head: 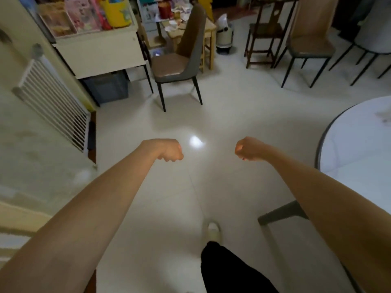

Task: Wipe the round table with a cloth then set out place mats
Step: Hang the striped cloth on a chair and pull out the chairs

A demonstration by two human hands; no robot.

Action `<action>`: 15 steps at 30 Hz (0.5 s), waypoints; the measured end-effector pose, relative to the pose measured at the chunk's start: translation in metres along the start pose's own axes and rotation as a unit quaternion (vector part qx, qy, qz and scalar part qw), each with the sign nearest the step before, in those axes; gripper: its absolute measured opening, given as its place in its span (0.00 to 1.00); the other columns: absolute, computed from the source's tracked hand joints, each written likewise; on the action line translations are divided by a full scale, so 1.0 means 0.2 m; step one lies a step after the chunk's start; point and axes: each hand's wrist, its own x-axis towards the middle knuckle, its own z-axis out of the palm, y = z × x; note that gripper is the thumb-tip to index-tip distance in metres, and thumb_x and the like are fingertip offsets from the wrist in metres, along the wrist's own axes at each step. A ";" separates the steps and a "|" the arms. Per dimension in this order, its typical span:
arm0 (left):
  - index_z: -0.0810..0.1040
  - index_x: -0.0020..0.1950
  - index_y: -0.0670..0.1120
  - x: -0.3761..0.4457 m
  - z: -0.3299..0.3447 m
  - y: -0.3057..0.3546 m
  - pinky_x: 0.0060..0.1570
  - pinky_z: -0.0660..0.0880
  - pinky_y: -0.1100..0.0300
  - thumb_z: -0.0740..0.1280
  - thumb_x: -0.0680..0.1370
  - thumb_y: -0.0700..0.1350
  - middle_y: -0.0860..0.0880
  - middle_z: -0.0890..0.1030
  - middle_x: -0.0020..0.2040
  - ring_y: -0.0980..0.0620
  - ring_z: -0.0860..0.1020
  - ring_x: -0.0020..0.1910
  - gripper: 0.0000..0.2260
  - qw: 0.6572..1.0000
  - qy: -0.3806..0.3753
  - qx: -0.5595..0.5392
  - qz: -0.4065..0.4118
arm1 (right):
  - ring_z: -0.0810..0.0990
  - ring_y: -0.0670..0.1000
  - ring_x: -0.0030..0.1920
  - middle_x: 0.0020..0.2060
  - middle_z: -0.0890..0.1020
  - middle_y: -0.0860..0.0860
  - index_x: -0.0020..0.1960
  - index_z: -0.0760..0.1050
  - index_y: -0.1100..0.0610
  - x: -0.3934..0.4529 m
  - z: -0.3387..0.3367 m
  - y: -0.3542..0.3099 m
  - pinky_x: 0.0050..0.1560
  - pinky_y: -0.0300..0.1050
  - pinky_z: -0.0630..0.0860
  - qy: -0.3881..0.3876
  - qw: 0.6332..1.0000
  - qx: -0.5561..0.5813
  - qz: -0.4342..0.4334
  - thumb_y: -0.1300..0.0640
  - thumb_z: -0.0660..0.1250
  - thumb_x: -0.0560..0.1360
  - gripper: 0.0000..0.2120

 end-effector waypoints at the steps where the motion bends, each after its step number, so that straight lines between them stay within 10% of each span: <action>1: 0.79 0.55 0.41 0.13 -0.09 0.03 0.43 0.70 0.59 0.61 0.78 0.45 0.47 0.78 0.49 0.49 0.75 0.43 0.12 1.000 -0.009 -0.001 0.013 | 0.80 0.61 0.52 0.52 0.81 0.64 0.53 0.78 0.69 0.11 -0.06 0.02 0.45 0.44 0.71 -0.003 1.000 0.001 0.008 0.64 0.59 0.76 0.13; 15: 0.74 0.66 0.40 1.55 -1.45 0.08 0.64 0.69 0.54 0.60 0.81 0.46 0.43 0.73 0.67 0.43 0.72 0.64 0.17 0.997 0.051 0.026 0.045 | 0.81 0.62 0.54 0.52 0.82 0.64 0.56 0.77 0.70 1.80 -1.05 0.12 0.44 0.44 0.73 -0.011 0.994 0.091 0.055 0.63 0.61 0.77 0.13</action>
